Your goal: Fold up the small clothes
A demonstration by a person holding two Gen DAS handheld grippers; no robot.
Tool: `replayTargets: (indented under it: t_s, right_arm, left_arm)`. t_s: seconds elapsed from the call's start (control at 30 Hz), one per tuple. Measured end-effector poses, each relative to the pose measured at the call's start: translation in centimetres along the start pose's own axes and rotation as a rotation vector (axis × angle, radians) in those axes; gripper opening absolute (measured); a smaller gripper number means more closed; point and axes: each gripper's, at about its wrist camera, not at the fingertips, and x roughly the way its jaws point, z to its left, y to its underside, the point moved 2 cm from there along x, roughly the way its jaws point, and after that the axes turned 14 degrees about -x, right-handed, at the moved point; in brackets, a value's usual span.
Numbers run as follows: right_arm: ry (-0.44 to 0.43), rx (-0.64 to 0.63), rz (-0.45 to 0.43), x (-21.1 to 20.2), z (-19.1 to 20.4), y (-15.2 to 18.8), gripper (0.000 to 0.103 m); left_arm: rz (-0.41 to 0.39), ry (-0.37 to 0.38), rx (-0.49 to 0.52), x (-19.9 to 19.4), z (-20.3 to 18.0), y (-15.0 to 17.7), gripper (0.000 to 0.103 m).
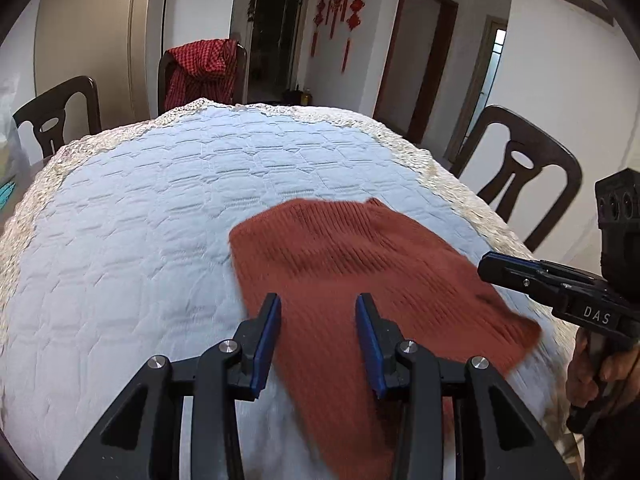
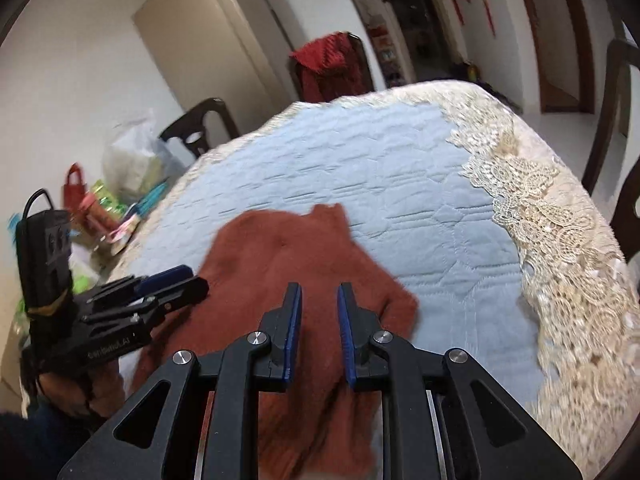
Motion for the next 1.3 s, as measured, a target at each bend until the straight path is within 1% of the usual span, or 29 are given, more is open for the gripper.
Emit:
replayTargets:
  t_s: [0.07,0.13,0.17,0.2,0.23,0.27,0.37,0.4,0.5,0.53,0.6,0.67,0.73,0.87,0.93,0.97,1.03,1.07,1.13,1.2,1.3]
  right_arm:
    - [-0.009,-0.026,0.020,-0.5,0.7,1.1,0.018]
    - [0.034,-0.054,0.079,0.1,0.7,2.2,0.020]
    - [0.060,-0.068,0.098,0.4,0.6,2.8,0.026]
    - [0.074,-0.068,0.083,0.2,0.4,3.1,0.038]
    - [0.085,-0.048,0.084,0.1,0.0,3.2,0.042]
    - [0.078,-0.024,0.087,0.0,-0.4,3.2,0.045]
    - [0.049,0.036,0.078,-0.3,-1.2,3.0,0.045]
    - [0.019,0.066,0.074,-0.1,-1.5,3.0,0.045]
    - [-0.039,0.150,0.073,0.4,-2.8,3.0,0.045]
    - [-0.073,0.182,0.069,0.9,-3.3,2.9,0.045]
    - [-0.114,0.240,0.075,1.9,-4.0,3.0,0.050]
    - [-0.152,0.281,0.059,2.2,-4.6,3.0,0.050]
    - [-0.163,0.285,0.062,2.3,-4.4,2.7,0.050]
    - [-0.186,0.260,0.071,2.7,-3.4,2.5,0.050]
    - [-0.185,0.256,0.073,2.7,-3.5,2.5,0.047]
    - [-0.191,0.265,0.074,2.8,-3.8,2.5,0.043]
    - [-0.200,0.274,0.075,3.1,-4.1,2.4,0.041]
    - [-0.198,0.264,0.077,3.2,-3.9,2.3,0.038]
    - [-0.195,0.254,0.081,3.1,-3.6,2.1,0.033]
    - [-0.177,0.237,0.077,2.8,-3.1,1.7,0.029]
    - [-0.174,0.228,0.052,2.0,-2.6,1.2,0.028]
  left_arm:
    - [0.005,0.007,-0.005,-0.7,0.4,0.9,0.041]
    - [0.019,0.014,-0.023,-0.6,1.0,1.8,0.042]
    - [0.022,0.018,-0.034,-0.4,1.3,2.1,0.043]
    - [0.018,0.021,-0.047,-0.5,1.5,2.3,0.045]
    - [0.014,0.026,-0.057,-0.6,1.6,2.3,0.045]
    - [0.014,0.034,-0.068,-0.8,1.6,2.3,0.046]
    - [0.024,0.064,-0.109,-0.7,2.1,1.9,0.050]
    - [0.032,0.068,-0.124,-0.4,2.4,1.8,0.052]
    - [0.058,0.103,-0.176,0.6,2.9,1.3,0.053]
    - [0.066,0.112,-0.184,1.0,3.0,1.1,0.054]
    - [0.085,0.124,-0.205,1.8,2.9,1.0,0.057]
    - [0.105,0.145,-0.233,2.5,3.0,1.0,0.058]
    - [0.116,0.154,-0.249,2.9,2.9,1.1,0.059]
    - [0.110,0.150,-0.227,3.0,2.2,1.4,0.059]
    - [0.117,0.153,-0.227,3.3,2.0,1.4,0.060]
    - [0.118,0.151,-0.223,3.4,1.9,1.3,0.061]
    - [0.111,0.129,-0.194,3.7,1.3,1.1,0.060]
    - [0.108,0.115,-0.179,3.7,1.1,1.1,0.059]
    - [0.093,0.090,-0.148,3.3,0.5,1.0,0.049]
    - [0.070,0.071,-0.121,2.6,0.2,0.7,0.042]
    - [0.048,0.067,-0.100,1.5,0.1,0.4,0.038]
